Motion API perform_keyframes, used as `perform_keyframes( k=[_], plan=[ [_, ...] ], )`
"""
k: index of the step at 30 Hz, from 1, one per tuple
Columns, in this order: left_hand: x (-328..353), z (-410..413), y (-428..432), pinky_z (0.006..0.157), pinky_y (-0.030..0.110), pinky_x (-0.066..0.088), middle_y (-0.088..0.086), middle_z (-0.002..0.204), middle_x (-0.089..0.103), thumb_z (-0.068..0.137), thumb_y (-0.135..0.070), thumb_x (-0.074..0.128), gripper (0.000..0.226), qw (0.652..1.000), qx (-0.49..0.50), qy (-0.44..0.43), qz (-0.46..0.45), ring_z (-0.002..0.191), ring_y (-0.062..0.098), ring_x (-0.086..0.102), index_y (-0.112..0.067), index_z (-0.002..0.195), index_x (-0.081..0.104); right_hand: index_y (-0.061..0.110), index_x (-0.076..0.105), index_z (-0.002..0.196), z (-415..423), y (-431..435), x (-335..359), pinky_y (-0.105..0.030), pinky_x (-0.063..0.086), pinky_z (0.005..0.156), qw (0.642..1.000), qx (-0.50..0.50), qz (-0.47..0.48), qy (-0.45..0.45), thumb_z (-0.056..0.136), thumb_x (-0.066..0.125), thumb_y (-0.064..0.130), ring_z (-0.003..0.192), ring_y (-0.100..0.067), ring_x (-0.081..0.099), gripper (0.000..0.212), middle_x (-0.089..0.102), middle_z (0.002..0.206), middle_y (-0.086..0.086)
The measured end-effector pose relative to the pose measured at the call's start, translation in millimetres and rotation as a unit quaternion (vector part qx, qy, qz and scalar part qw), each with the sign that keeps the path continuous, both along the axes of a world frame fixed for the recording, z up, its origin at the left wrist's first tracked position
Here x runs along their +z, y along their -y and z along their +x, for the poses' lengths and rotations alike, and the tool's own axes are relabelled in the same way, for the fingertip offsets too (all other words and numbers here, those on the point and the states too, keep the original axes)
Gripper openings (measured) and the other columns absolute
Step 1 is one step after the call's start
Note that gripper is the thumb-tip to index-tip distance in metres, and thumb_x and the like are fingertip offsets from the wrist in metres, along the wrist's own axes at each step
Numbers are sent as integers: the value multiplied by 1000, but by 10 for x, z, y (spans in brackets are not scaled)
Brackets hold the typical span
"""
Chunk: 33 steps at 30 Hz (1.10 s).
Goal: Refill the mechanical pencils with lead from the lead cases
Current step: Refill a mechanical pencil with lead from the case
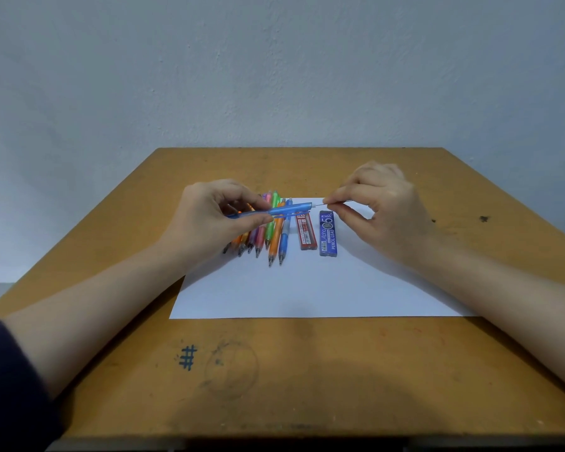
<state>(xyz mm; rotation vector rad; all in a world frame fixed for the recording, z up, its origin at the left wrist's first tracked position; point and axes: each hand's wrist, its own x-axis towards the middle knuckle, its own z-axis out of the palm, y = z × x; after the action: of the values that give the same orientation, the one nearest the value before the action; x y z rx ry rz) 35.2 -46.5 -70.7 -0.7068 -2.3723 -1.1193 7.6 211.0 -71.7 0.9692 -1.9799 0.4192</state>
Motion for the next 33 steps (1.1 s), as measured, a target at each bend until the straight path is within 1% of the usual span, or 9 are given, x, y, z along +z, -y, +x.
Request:
perform_keyframes(
  k=[7, 14, 18, 21, 24, 27, 28, 31, 33],
  plan=[
    [5, 4, -7, 70, 27, 57, -10, 93, 68, 73, -46, 64, 29, 1000, -5, -5, 4, 86, 10, 66, -26, 94, 68, 11, 76, 86, 20, 32, 17, -38, 40, 72, 1000, 7, -15, 9, 82, 66, 23, 75, -25, 59, 16, 66, 75, -4],
    [4, 7, -7, 70, 33, 56, -8, 93, 69, 73, -47, 64, 30, 1000, -2, -13, 4, 84, 13, 66, -26, 94, 69, 12, 76, 86, 19, 15, 37, -38, 40, 73, 1000, -6, -22, 18, 81, 67, 25, 75, -27, 60, 17, 67, 76, -4],
    [-5, 9, -11, 71, 37, 56, -5, 92, 69, 73, -41, 68, 27, 1000, 2, -11, 9, 84, 15, 66, -23, 94, 71, 12, 76, 84, 44, 63, 23, -39, 42, 71, 1000, -6, -25, 17, 82, 66, 26, 74, -26, 60, 18, 66, 74, -3],
    [-9, 17, -27, 70, 36, 55, -5, 92, 69, 73, -40, 68, 25, 1000, -2, -11, 7, 84, 15, 66, -24, 93, 70, 13, 76, 92, 43, 67, 24, -37, 39, 73, 999, -8, -22, 25, 82, 65, 30, 77, -22, 57, 22, 65, 75, -2],
    [-11, 14, -25, 71, 35, 55, -6, 92, 69, 74, -35, 70, 20, 1000, 8, -11, 10, 84, 14, 66, -25, 92, 70, 15, 69, 113, 49, 39, 50, -35, 38, 78, 994, -34, -39, 96, 78, 69, 34, 88, -17, 54, 39, 66, 87, 1],
    [-7, 10, -10, 70, 33, 54, -6, 89, 69, 75, -27, 74, 16, 999, 36, -19, 22, 81, 13, 65, -27, 90, 69, 18, 57, 130, 102, 18, 67, -25, 37, 87, 956, -69, -119, 259, 76, 77, 21, 102, -16, 53, 57, 60, 102, 7],
    [0, 7, -4, 70, 32, 54, -7, 89, 68, 76, -27, 74, 16, 999, 45, -22, 22, 80, 12, 64, -28, 90, 69, 18, 54, 132, 119, 11, 67, -25, 38, 89, 943, -81, -134, 294, 77, 77, 18, 106, -15, 53, 60, 59, 105, 8],
    [10, 5, 7, 69, 29, 56, -10, 88, 67, 77, -25, 73, 15, 998, 61, -21, 17, 80, 10, 63, -29, 90, 68, 19, 53, 133, 172, 30, 74, -34, 41, 98, 927, -97, -146, 331, 78, 74, 15, 114, -16, 51, 58, 59, 116, 3],
    [9, 7, 5, 69, 30, 57, -10, 88, 67, 77, -25, 73, 15, 998, 65, -20, 13, 81, 10, 63, -28, 91, 68, 18, 53, 133, 196, 65, 70, -35, 40, 100, 923, -98, -148, 341, 80, 72, 12, 118, -18, 49, 57, 58, 122, -1]
  ],
)
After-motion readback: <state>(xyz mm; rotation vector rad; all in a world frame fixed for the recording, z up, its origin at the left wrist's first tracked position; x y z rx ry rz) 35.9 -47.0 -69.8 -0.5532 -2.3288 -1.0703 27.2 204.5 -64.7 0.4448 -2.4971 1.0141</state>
